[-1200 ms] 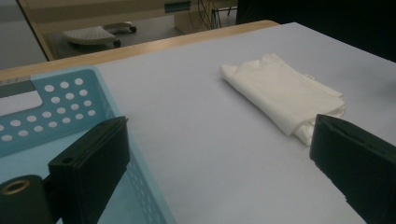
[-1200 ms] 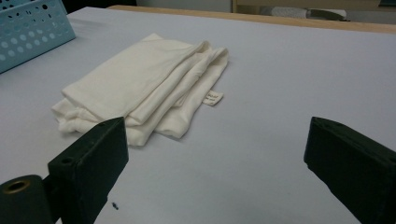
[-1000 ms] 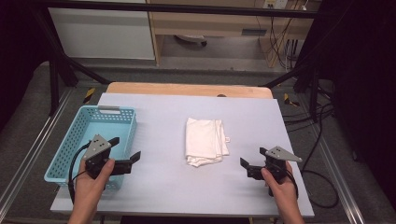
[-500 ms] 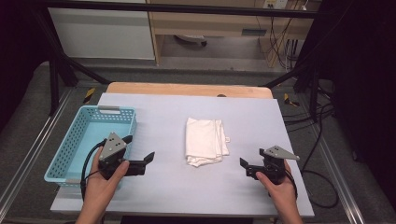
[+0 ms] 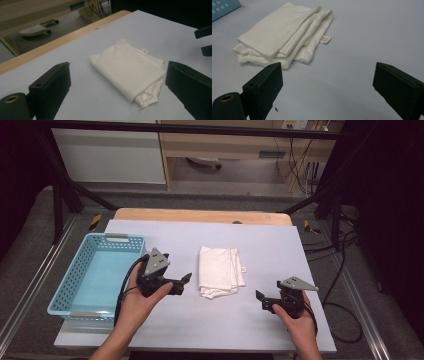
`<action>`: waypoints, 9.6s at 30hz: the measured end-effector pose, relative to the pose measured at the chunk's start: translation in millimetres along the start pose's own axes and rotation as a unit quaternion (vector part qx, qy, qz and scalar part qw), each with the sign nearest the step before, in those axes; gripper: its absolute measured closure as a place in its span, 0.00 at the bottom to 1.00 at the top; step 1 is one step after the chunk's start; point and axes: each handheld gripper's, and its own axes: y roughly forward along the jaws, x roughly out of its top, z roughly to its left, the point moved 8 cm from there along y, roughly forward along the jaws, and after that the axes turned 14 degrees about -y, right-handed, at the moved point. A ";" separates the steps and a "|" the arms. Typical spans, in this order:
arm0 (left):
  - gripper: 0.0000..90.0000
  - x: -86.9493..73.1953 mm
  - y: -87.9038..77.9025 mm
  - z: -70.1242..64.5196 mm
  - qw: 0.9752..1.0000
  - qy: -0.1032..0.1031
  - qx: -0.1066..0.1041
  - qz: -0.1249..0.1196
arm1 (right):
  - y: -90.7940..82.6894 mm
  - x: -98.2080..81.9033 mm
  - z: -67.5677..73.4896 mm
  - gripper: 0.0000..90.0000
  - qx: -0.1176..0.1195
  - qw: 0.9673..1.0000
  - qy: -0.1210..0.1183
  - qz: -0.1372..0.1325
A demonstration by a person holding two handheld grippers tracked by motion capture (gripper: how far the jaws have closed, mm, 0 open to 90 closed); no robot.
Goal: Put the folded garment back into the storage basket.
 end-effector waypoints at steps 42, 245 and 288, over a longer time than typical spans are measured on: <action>0.17 -85.6 67.0 -24.4 0.992 0.016 -0.049 0.113 | 8.3 -6.2 9.7 0.14 0.017 0.999 -0.022 0.036; 0.25 -60.4 64.2 29.7 0.993 -0.080 0.039 0.080 | 27.1 -12.7 151.5 0.84 0.196 0.964 -0.157 0.093; 0.95 -80.4 72.9 20.8 0.989 -0.087 -0.022 0.121 | 21.2 -2.4 151.6 0.88 0.208 0.961 -0.179 0.046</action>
